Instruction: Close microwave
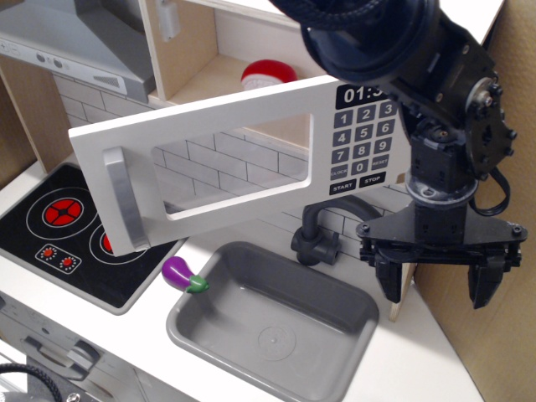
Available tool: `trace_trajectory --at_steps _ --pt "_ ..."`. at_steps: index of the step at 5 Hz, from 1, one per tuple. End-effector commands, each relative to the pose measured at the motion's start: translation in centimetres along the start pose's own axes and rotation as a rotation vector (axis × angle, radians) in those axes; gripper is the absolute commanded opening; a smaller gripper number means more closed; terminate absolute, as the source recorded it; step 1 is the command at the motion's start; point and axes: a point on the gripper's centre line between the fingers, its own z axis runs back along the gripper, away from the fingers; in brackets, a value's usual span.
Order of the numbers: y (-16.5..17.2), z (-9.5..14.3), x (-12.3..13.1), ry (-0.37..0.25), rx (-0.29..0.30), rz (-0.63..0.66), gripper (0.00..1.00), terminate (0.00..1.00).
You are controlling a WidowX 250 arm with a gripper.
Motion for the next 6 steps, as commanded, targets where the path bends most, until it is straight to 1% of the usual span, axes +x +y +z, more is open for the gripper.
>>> trace_trajectory --at_steps 1,2,3,4,5,6 --pt "0.0 0.0 0.0 0.000 0.000 0.000 1.00 0.00" --pt "2.0 0.0 -0.1 -0.030 0.015 0.008 1.00 0.00" --pt "4.0 0.3 0.0 -0.050 0.004 0.015 1.00 0.00" --pt "6.0 1.8 0.3 -0.066 -0.008 0.028 1.00 0.00" --pt "8.2 3.6 2.2 -0.107 0.043 0.069 1.00 0.00" --pt "9.8 4.4 3.4 -0.135 0.098 0.126 1.00 0.00"
